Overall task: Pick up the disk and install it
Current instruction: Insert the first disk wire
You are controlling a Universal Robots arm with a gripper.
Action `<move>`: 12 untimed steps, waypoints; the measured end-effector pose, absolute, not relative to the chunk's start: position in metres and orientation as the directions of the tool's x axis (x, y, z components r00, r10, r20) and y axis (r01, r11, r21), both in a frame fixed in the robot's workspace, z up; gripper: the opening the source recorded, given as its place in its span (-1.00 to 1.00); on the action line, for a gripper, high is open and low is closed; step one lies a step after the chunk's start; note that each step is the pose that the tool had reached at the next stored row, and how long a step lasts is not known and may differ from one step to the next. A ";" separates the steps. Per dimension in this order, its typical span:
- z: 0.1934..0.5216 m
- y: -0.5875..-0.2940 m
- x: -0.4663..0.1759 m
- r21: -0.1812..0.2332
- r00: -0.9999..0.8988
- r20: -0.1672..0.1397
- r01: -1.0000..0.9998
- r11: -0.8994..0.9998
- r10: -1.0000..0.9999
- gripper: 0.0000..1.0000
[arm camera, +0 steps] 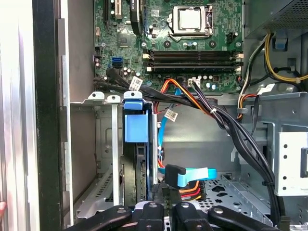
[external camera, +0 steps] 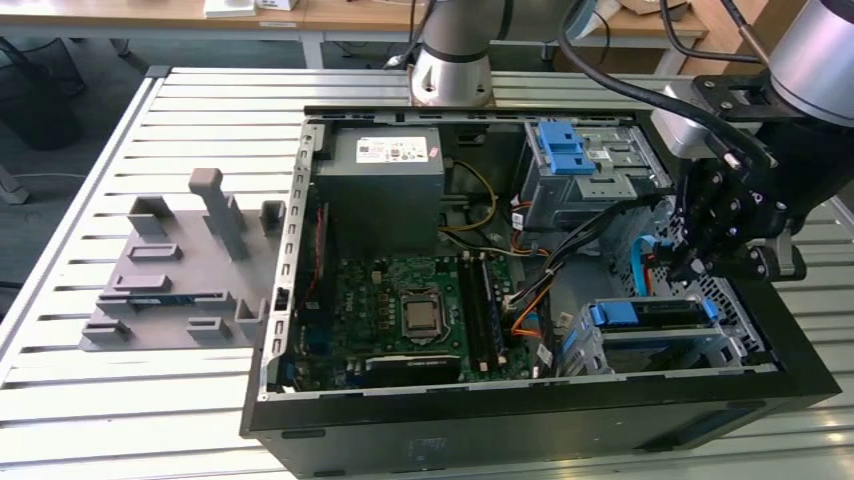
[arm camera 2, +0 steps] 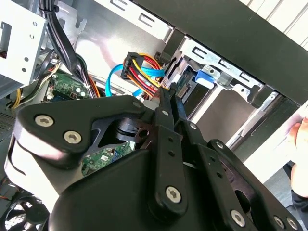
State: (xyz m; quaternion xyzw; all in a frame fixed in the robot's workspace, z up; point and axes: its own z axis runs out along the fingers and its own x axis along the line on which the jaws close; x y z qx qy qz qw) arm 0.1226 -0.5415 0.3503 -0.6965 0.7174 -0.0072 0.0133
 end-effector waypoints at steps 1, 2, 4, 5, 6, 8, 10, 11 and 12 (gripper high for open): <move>0.350 -0.542 0.123 -0.029 -0.029 -0.009 -0.999 0.030 -1.000 -0.68; 0.350 -0.542 0.123 -0.029 -0.029 -0.009 -0.999 0.030 -1.000 -0.68; 0.350 -0.542 0.123 -0.029 -0.029 -0.007 -0.999 0.030 -1.000 -0.68; 0.350 -0.543 0.123 -0.029 -0.029 -0.005 -0.999 0.030 -1.000 -0.68; 0.350 -0.544 0.123 -0.029 -0.029 -0.003 -0.999 0.030 -1.000 -0.68; 0.350 -0.546 0.123 -0.029 -0.030 0.000 -0.999 0.030 -1.000 -0.68; 0.350 -0.550 0.123 -0.028 -0.031 0.000 -0.999 0.031 -1.000 -0.68; 0.349 -0.550 0.123 -0.025 -0.032 0.000 -0.999 0.032 -0.999 -0.68; 0.348 -0.550 0.123 -0.021 -0.034 0.000 -0.999 0.034 -0.999 -0.68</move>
